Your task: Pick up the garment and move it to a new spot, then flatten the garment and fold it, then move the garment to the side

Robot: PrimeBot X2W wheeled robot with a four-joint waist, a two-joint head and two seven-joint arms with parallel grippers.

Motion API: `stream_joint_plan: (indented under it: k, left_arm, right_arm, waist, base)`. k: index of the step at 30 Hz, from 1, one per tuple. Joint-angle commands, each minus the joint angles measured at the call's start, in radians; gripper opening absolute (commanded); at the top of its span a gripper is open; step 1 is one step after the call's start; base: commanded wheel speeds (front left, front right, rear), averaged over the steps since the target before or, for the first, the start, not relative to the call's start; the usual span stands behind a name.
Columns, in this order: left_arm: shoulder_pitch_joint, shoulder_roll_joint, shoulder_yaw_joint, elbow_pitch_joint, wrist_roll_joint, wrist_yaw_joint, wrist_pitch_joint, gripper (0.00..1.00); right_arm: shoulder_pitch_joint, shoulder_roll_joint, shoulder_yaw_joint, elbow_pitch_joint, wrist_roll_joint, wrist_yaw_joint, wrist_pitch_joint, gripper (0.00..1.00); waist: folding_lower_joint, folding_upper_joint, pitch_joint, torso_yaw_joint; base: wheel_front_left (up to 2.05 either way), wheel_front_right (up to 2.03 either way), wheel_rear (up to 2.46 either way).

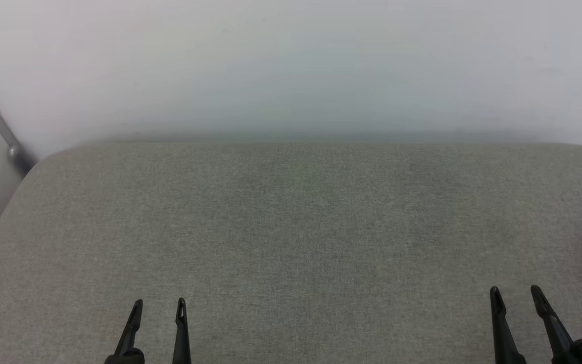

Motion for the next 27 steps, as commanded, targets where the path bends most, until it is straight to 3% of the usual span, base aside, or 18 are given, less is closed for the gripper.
stream_joint_plan:
  k: [1, 8, 9, 12, 27]
  left_arm:
    - [0.011, -0.002, 0.001, 0.002, -0.003, -0.005, -0.002, 1.00]
    - [0.012, -0.002, 0.006, 0.002, -0.015, -0.012, -0.002, 1.00]
    - [0.003, 0.000, 0.001, 0.006, -0.015, -0.012, 0.000, 0.00]
    - [0.004, -0.001, -0.003, 0.034, -0.019, -0.013, 0.002, 0.00]
    - [-0.056, 0.015, 0.009, 0.069, -0.326, -0.043, 0.055, 0.00]
  right_arm:
    - [0.016, 0.005, 0.000, -0.008, 0.009, -0.001, -0.002, 1.00]
    - [0.016, 0.005, 0.001, -0.018, 0.026, -0.001, -0.002, 1.00]
    - [0.013, 0.000, 0.002, -0.009, 0.017, 0.000, 0.000, 0.00]
    - [0.018, 0.000, 0.004, 0.018, 0.019, 0.000, 0.001, 0.00]
    - [-0.049, -0.015, 0.012, 0.062, 0.307, 0.000, 0.055, 0.00]
  waist:
    - [0.0001, 0.0000, -0.001, 0.001]
    - [0.0001, 0.0000, -0.003, 0.001]
    - [0.0001, 0.0000, -0.003, 0.001]
    - [0.0001, 0.0000, -0.003, 0.001]
    - [0.0001, 0.0000, 0.003, -0.003]
  base:
    - [0.00, 0.00, 0.00]
    - [0.00, 0.00, 0.00]
    - [0.00, 0.00, 0.00]
    - [0.00, 0.00, 0.00]
    - [0.00, 0.00, 0.00]
